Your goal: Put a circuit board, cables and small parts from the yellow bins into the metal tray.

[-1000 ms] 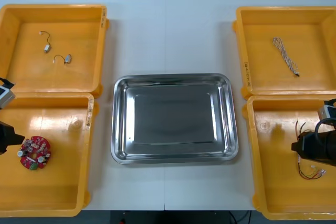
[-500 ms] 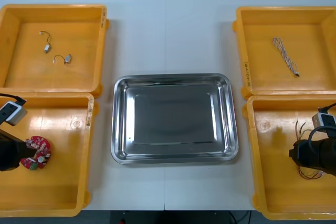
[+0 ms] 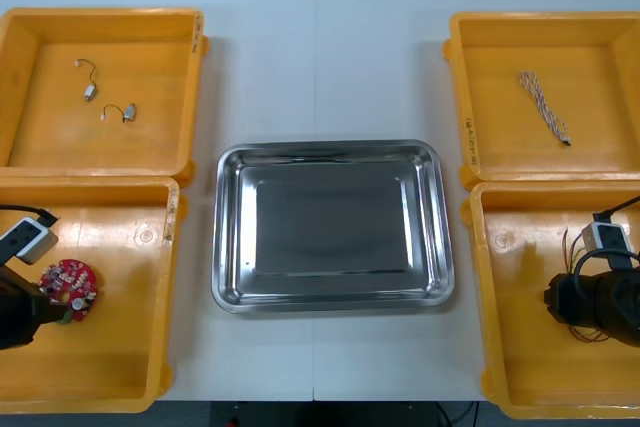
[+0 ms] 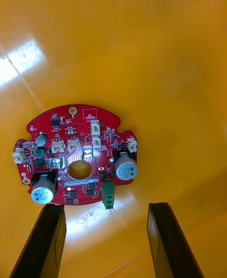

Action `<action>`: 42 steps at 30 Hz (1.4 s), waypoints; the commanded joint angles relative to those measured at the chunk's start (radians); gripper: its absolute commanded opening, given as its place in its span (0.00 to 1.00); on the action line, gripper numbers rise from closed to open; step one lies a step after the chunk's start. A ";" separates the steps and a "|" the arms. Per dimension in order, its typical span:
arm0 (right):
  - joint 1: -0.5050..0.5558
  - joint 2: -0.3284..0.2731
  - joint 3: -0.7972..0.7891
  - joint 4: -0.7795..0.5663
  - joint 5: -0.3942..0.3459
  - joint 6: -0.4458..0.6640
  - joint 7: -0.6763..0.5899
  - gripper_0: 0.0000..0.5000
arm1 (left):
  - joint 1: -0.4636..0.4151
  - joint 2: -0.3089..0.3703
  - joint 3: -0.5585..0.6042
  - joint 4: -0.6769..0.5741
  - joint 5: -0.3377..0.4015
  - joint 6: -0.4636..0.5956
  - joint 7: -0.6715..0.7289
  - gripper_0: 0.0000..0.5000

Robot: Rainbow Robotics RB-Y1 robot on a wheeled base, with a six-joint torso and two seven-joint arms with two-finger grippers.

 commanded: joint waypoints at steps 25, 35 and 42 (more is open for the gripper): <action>0.013 0.024 0.013 0.032 -0.008 -0.027 -0.043 0.00 | 0.065 0.042 -0.131 0.032 -0.099 -0.168 -0.086 1.00; -0.036 0.024 -0.036 -0.029 -0.017 0.119 -0.042 0.00 | 0.068 0.042 -0.157 0.052 -0.112 -0.199 -0.095 1.00; -0.065 0.026 -0.102 -0.129 -0.023 0.281 -0.042 0.00 | 0.078 0.042 -0.160 0.054 -0.118 -0.208 -0.097 1.00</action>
